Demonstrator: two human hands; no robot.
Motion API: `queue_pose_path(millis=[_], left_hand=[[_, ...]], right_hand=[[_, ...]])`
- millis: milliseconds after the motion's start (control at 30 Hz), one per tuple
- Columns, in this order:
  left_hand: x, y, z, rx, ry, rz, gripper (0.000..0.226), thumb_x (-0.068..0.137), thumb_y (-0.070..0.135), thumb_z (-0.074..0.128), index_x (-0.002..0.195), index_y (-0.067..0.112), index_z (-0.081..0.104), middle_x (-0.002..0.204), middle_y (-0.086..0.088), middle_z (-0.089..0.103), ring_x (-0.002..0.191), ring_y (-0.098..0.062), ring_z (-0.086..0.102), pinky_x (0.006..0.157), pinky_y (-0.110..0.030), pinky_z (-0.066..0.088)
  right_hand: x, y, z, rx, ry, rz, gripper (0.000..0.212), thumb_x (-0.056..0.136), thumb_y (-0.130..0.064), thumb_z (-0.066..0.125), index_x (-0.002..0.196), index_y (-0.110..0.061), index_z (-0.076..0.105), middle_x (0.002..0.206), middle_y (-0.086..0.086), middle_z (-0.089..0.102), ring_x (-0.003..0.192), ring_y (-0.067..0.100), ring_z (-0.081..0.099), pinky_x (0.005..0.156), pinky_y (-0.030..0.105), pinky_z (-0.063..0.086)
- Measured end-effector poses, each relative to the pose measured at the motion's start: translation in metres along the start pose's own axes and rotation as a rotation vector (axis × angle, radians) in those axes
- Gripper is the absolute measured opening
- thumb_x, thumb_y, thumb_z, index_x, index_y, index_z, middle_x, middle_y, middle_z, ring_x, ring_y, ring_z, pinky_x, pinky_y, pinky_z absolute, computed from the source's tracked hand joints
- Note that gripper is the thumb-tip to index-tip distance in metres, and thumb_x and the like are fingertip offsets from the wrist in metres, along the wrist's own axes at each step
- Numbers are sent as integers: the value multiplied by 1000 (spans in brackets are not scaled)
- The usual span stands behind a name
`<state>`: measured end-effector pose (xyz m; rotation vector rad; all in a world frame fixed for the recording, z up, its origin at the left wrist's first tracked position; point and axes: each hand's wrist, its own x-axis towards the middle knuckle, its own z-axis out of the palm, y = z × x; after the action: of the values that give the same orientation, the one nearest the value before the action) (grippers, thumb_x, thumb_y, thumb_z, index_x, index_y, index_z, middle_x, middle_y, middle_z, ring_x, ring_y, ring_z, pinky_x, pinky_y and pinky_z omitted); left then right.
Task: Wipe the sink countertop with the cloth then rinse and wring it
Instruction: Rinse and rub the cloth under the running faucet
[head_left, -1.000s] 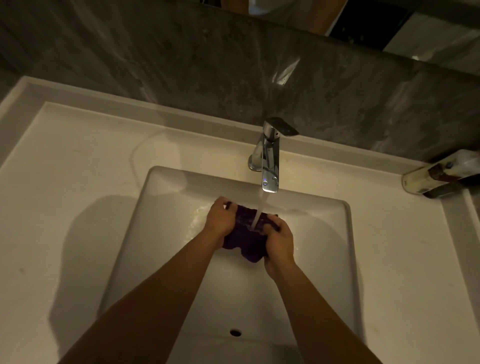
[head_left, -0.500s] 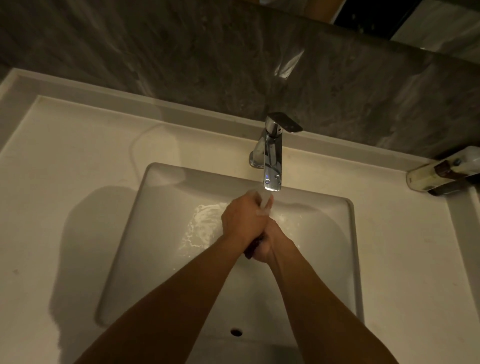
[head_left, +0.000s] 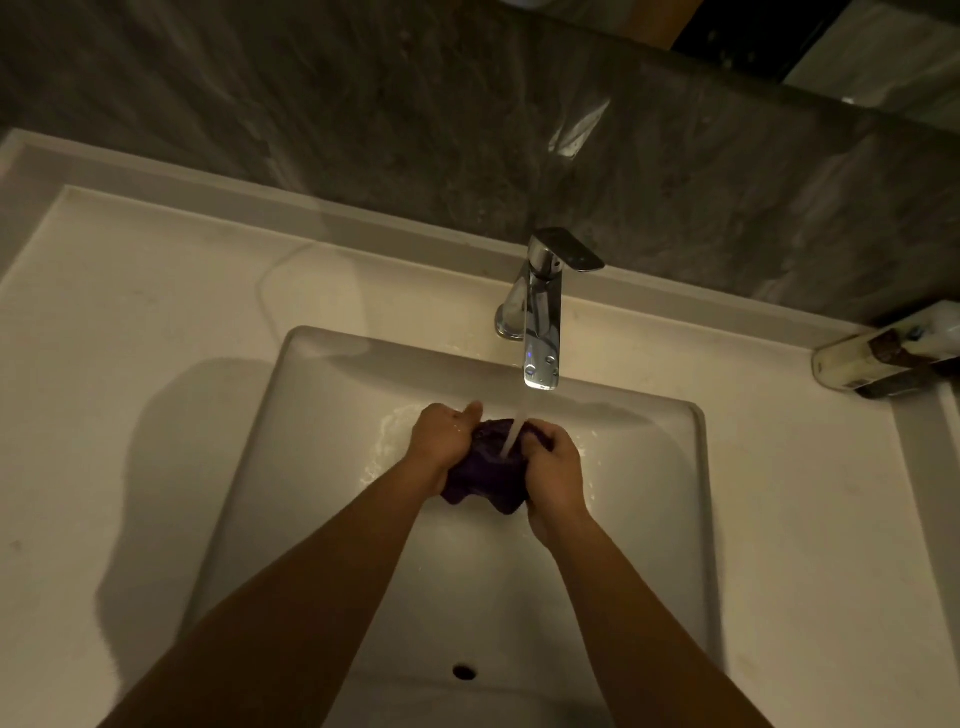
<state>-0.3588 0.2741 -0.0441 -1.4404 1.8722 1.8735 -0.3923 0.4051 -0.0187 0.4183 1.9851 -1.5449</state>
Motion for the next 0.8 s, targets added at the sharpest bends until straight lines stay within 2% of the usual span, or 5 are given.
queue_pose_path(millis=[67, 200, 433, 667, 800], left_hand=[[-13, 2, 5, -9, -44, 73, 35, 98, 33, 61, 74, 7, 61, 78, -23, 68, 67, -28, 66, 66, -40, 55], [-53, 12, 27, 65, -77, 211, 18, 102, 29, 53, 111, 14, 48, 93, -1, 62, 88, -19, 65, 75, -35, 54], [-61, 25, 40, 359, 143, 438, 27, 99, 47, 50, 98, 21, 55, 88, 0, 67, 81, -22, 64, 74, -37, 51], [-31, 14, 29, 309, 148, 355, 38, 102, 43, 44, 69, 24, 50, 73, -3, 63, 75, -28, 65, 67, -37, 48], [-15, 10, 22, 242, 118, 262, 50, 105, 43, 34, 62, 21, 50, 76, -11, 67, 77, -32, 64, 72, -39, 49]], right_hand=[[8, -1, -5, 147, 9, 183, 25, 100, -21, 54, 121, -13, 67, 116, 16, 73, 104, 34, 71, 95, 52, 58], [4, -7, -3, 307, -137, 423, 32, 99, -37, 58, 100, -10, 75, 96, 15, 77, 88, 31, 74, 75, 41, 59], [-6, -16, 17, 315, -264, 381, 35, 111, -26, 28, 86, -18, 50, 79, 3, 52, 64, 11, 59, 58, 26, 51], [-5, -16, 18, 146, -295, 547, 51, 99, -52, 43, 91, -7, 67, 73, 12, 65, 63, 24, 62, 61, 33, 45], [-6, -23, 22, 29, -199, 429, 36, 100, -30, 56, 104, 2, 72, 90, 23, 75, 73, 34, 75, 62, 41, 61]])
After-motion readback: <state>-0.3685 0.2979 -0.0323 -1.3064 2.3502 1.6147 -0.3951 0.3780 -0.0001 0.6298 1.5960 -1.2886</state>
